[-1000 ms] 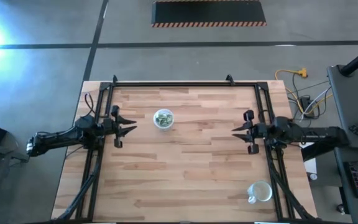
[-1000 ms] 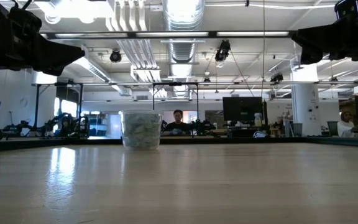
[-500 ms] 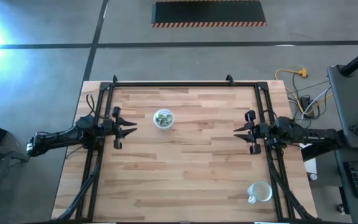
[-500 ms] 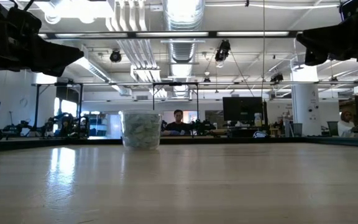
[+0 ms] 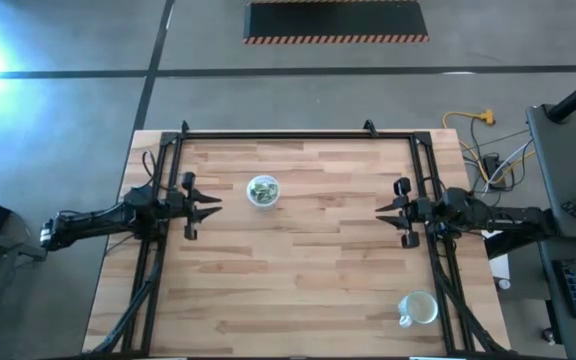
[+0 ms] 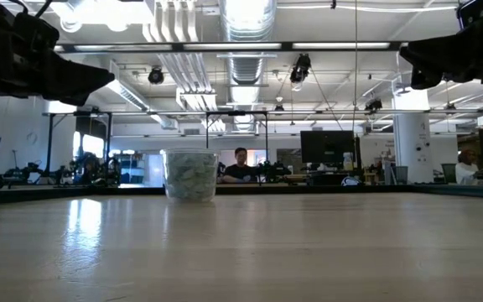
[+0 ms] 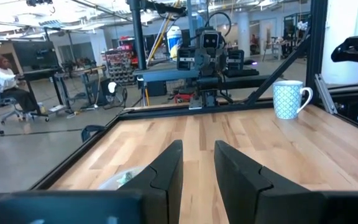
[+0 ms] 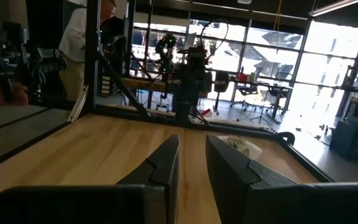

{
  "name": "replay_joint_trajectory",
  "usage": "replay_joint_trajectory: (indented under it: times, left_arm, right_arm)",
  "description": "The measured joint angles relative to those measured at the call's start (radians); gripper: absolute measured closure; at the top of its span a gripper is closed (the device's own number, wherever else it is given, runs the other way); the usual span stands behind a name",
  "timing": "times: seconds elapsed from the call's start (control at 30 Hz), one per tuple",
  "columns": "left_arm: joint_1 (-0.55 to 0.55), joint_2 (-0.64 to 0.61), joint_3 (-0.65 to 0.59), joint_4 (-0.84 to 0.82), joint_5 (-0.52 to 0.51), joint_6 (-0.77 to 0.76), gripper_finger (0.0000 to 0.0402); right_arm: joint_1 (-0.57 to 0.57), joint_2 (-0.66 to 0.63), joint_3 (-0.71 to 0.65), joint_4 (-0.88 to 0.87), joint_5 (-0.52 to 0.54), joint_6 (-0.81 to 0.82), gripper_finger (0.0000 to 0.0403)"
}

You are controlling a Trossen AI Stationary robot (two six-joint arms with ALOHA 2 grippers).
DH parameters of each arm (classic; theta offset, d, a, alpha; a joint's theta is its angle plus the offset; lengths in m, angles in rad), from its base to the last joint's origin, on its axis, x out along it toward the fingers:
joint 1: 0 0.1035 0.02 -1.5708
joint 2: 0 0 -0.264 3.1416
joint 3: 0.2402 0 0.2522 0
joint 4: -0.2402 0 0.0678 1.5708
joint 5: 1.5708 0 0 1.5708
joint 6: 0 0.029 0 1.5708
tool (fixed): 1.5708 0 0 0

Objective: Pick and place Stevia / Truvia into bins
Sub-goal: Return to Home Position

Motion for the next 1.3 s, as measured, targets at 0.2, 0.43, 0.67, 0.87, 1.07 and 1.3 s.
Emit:
replay_joint_trajectory:
  times: [0.2, 0.43, 0.67, 0.87, 1.07, 1.3]
  left_arm:
    - [0.0, 0.013, 0.0, 0.0, 0.001, 0.0, 0.0326]
    - [0.0, 0.022, 0.0, 0.0, 0.001, 0.0, 0.0326]
    - [0.0, 0.025, 0.0, 0.0, 0.001, 0.0, 0.0326]
    - [0.0, 0.026, 0.0, 0.0, 0.001, 0.0, 0.0326]
    - [0.0, 0.025, 0.0, 0.0, 0.001, 0.0, 0.0326]
    - [0.0, 0.025, 0.0, 0.0, 0.001, 0.0, 0.0326]
  right_arm:
    - [0.0, 0.0, 0.0, 0.0, 0.0, 0.003, 0.0335]
    - [0.0, 0.001, 0.0, 0.0, 0.0, 0.002, 0.0335]
    - [0.0, 0.001, 0.0, 0.0, 0.0, 0.001, 0.0335]
    - [0.0, 0.001, 0.0, 0.0, 0.0, 0.004, 0.0335]
    - [0.0, 0.001, 0.0, 0.0, 0.0, 0.004, 0.0335]
    - [0.0, 0.001, 0.0, 0.0, 0.0, 0.001, 0.0335]
